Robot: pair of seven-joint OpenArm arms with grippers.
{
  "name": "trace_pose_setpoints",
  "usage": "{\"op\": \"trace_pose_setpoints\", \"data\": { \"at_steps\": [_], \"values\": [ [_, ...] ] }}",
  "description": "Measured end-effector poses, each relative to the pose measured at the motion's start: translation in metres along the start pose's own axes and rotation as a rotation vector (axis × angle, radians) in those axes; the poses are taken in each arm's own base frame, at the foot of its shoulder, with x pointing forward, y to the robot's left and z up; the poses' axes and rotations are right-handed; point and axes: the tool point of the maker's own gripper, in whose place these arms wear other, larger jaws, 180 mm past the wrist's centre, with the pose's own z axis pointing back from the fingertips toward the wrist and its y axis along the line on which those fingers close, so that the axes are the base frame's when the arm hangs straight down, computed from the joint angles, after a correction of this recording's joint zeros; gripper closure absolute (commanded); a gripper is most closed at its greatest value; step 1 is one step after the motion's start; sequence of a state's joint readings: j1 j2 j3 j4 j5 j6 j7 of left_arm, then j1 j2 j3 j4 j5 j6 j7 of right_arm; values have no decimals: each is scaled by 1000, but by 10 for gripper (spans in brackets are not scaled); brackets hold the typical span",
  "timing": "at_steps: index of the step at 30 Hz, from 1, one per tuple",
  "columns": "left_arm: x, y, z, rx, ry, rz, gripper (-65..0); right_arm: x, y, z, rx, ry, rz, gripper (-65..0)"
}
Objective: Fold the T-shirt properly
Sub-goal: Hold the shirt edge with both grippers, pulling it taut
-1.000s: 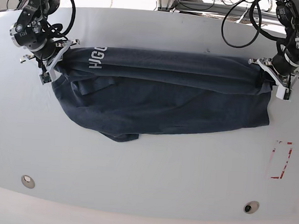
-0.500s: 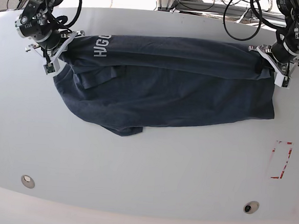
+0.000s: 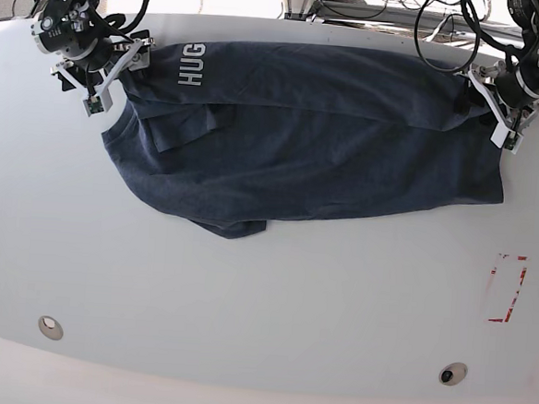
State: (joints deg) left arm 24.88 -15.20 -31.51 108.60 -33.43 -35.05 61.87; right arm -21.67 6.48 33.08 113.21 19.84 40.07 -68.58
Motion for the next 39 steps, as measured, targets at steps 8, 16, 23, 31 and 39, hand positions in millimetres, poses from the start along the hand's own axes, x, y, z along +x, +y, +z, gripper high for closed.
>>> {"op": "trace_pose_setpoints", "data": {
  "at_steps": [8, 16, 23, 31, 39],
  "values": [
    [31, 0, 10, -25, -94, -8, -360, 27, 19, 8, 115, -144, -60, -575],
    [88, 9, 43, -94, -285, 66, -356, 77, 16, 27, 201, -364, -133, -575],
    [75, 10, 37, -80, -219, 97, -267, 98, 51, 21, 329, -405, -99, -495],
    [20, 4, 21, -35, -5, 71, -118, 73, 61, 11, 349, -322, -110, -86],
    [-15, -1, 11, 9, 158, 10, -107, 47, 52, -4, 304, -227, -119, -86]
  ]
}}
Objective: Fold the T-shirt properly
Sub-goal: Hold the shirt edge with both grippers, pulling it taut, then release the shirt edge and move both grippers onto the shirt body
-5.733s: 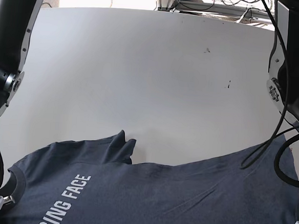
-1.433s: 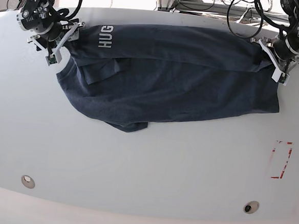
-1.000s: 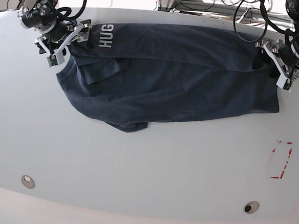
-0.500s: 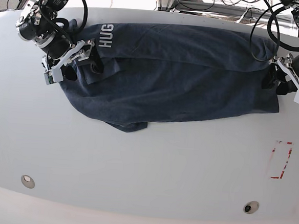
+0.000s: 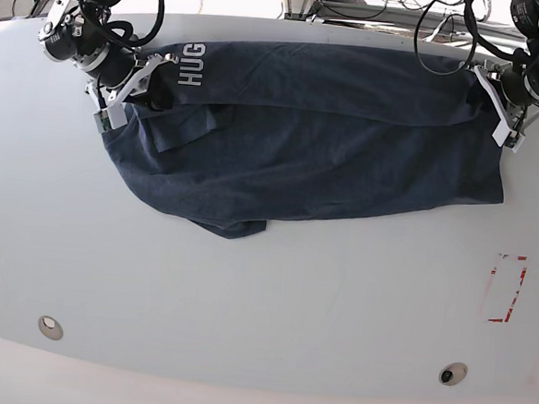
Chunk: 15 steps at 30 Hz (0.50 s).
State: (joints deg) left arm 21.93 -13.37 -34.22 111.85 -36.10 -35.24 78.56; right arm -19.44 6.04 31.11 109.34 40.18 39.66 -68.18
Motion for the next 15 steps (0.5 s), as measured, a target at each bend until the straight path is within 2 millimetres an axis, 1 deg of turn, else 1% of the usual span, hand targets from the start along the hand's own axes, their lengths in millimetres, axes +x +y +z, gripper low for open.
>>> {"op": "trace_pose_setpoints", "data": {
  "at_steps": [1, 2, 5, 8, 10, 12, 15],
  "values": [
    [-1, 1, 0, 6, 5, -1, -107, -4, -3, -1, -10, 15, -2, -94],
    [-3, 5, -1, 27, 20, -5, -107, -14, -10, -3, -36, 55, -7, -95],
    [-13, 13, -7, 57, 72, -9, -107, -36, -23, -5, -90, 146, -11, -95],
    [-20, 15, -15, 55, 94, -1, -107, -51, -33, -4, -136, 211, -7, -97],
    [-21, 14, -21, 50, 97, -15, -107, -55, -38, -4, -162, 229, 2, -98],
    [-21, 12, -27, 33, 98, -33, -107, -52, -44, -3, -190, 232, 23, -100],
    [-13, 6, -39, -3, 73, -70, -107, -51, -62, 1, -267, 266, 71, -101]
  ]
}}
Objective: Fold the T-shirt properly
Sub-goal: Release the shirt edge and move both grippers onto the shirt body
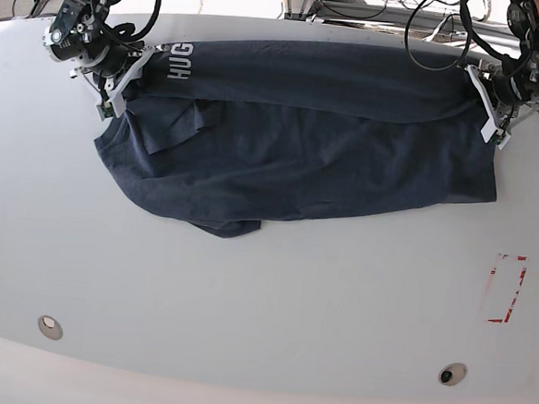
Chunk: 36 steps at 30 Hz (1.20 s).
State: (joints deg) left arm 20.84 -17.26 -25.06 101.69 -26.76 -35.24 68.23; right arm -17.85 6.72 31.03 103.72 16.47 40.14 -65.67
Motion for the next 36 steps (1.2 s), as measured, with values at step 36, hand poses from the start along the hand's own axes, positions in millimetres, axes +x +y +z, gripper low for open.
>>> {"op": "trace_pose_setpoints", "data": {
  "at_steps": [36],
  "values": [
    [120, 11, 3, 59, -105, -183, -108, 69, -32, 28, -151, -106, 92, -243]
  ]
}}
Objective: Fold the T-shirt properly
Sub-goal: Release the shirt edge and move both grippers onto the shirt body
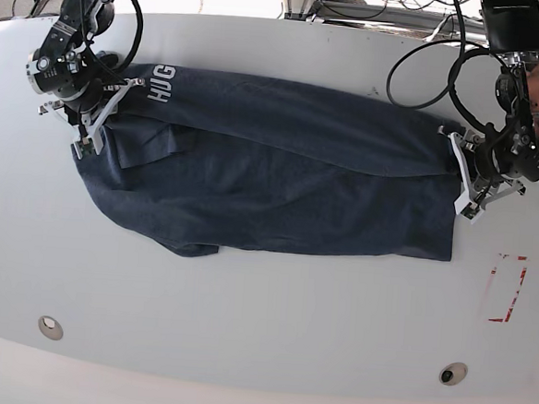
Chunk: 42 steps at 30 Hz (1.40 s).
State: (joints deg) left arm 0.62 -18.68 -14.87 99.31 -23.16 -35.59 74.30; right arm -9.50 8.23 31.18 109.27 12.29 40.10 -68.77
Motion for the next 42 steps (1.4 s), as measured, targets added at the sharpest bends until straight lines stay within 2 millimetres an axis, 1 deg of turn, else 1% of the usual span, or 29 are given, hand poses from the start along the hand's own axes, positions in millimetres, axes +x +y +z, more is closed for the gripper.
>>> {"op": "trace_pose_setpoints", "data": {
  "at_steps": [1, 2, 5, 8, 10, 14, 18, 21, 23, 27, 32, 34, 38, 40, 41, 42],
  "values": [
    [5, 2, 4, 13, -13, -8, -108, 7, -1, 2, -2, -15, 2, -279],
    [7, 3, 7, 21, -15, -10, -108, 12, -1, 2, 1, -25, 0, -347],
    [17, 6, 17, 52, -29, -33, -108, 21, -7, 3, -19, -23, -1, -499],
    [26, 8, 24, 68, -58, -48, -108, 30, -7, -3, -9, -37, -19, -606],
    [29, 8, 26, 71, -67, -50, -108, 33, -5, -10, 3, -37, -34, -628],
    [27, 7, 25, 69, -62, -49, -108, 31, 1, -24, 39, -12, -62, -609],
    [27, 7, 27, 70, -63, -82, -108, 34, 9, -33, 62, 8, -40, -560],
    [29, 5, 27, 64, -68, -127, -108, 39, 26, -38, 100, 15, 14, -525],
    [28, 5, 27, 64, -67, -126, -108, 43, 38, -41, 123, 12, 32, -512],
    [23, 12, 30, 81, -62, -104, -108, 48, 57, -45, 165, 0, 33, -506],
    [17, 16, 31, 92, -52, -92, -108, 45, 66, -54, 198, -3, 9, -503],
    [18, 15, 31, 90, -53, -92, -108, 41, 69, -57, 208, 7, 3, -503],
    [19, 14, 31, 85, -59, -91, -108, 40, 73, -63, 226, -3, -12, -499],
    [18, 15, 31, 88, -56, -92, -108, 39, 74, -64, 232, -1, -16, -477],
    [18, 16, 31, 89, -54, -91, -108, 40, 75, -65, 234, -4, -18, -450],
    [18, 16, 31, 90, -54, -91, -108, 39, 75, -65, 236, -3, -19, -409]
  ]
}}
